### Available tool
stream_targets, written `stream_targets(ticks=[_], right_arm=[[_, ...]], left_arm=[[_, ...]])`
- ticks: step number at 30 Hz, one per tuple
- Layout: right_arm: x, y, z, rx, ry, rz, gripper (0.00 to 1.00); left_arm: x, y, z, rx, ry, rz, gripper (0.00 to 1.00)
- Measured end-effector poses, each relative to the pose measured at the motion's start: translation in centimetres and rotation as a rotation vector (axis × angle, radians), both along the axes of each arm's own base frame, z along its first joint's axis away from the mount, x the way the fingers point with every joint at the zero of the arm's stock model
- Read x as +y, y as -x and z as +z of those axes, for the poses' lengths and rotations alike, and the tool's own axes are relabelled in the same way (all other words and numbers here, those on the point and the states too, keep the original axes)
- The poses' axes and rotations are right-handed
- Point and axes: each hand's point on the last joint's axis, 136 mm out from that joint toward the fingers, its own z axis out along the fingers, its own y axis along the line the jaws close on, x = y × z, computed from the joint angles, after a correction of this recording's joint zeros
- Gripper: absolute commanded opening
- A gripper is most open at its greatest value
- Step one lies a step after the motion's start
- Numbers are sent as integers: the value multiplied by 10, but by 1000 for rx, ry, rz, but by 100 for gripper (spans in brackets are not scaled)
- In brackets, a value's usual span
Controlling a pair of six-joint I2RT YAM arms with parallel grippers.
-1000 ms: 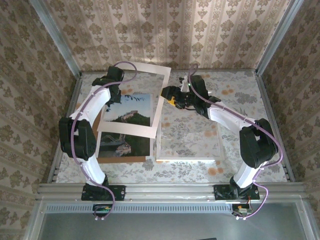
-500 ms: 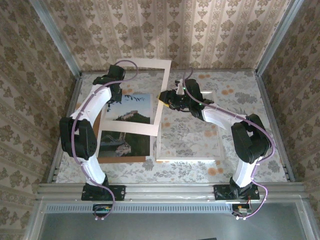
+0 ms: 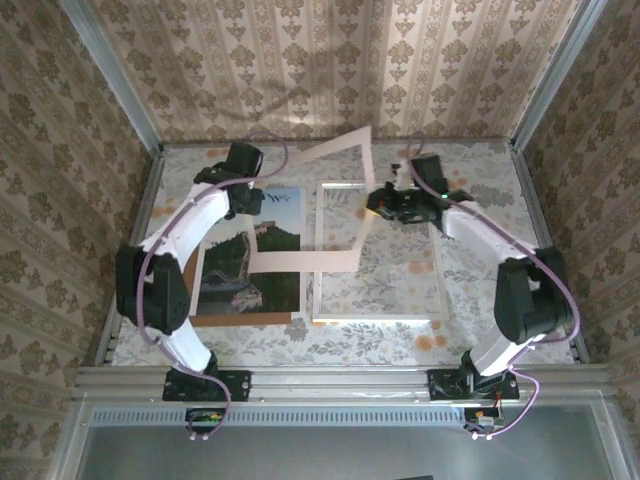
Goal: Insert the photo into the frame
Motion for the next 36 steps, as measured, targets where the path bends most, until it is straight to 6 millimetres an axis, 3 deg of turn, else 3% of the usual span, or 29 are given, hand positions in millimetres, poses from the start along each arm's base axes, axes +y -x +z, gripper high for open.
stream_targets(ticks=[4, 6, 9, 12, 17, 22, 25, 29, 32, 36], right_arm=[[-74, 42, -28, 117, 82, -46, 0], [-100, 59, -48, 196, 129, -78, 0], [-118, 78, -73, 302, 237, -71, 0], [-129, 84, -88, 357, 332, -54, 0], [-123, 72, -80, 320, 295, -76, 0], [-87, 45, -41, 170, 115, -114, 0], [-69, 38, -20, 102, 31, -116, 0], [-62, 33, -6, 63, -14, -121, 0], [-63, 33, -7, 63, -15, -121, 0], [-81, 43, -19, 104, 65, -107, 0]], left_arm=[[-26, 23, 34, -85, 206, -64, 68], [-33, 28, 48, -128, 277, -86, 68], [-42, 33, 53, -139, 341, -117, 69], [-48, 35, 41, -108, 366, -130, 74], [-61, 39, 16, -41, 409, -156, 76], [-81, 38, -9, 15, 432, -185, 77], [-96, 37, -27, 53, 439, -207, 84], [-124, 44, -49, 121, 457, -267, 91], [-146, 48, -50, 139, 486, -323, 91], [-155, 42, -26, 77, 512, -352, 91]])
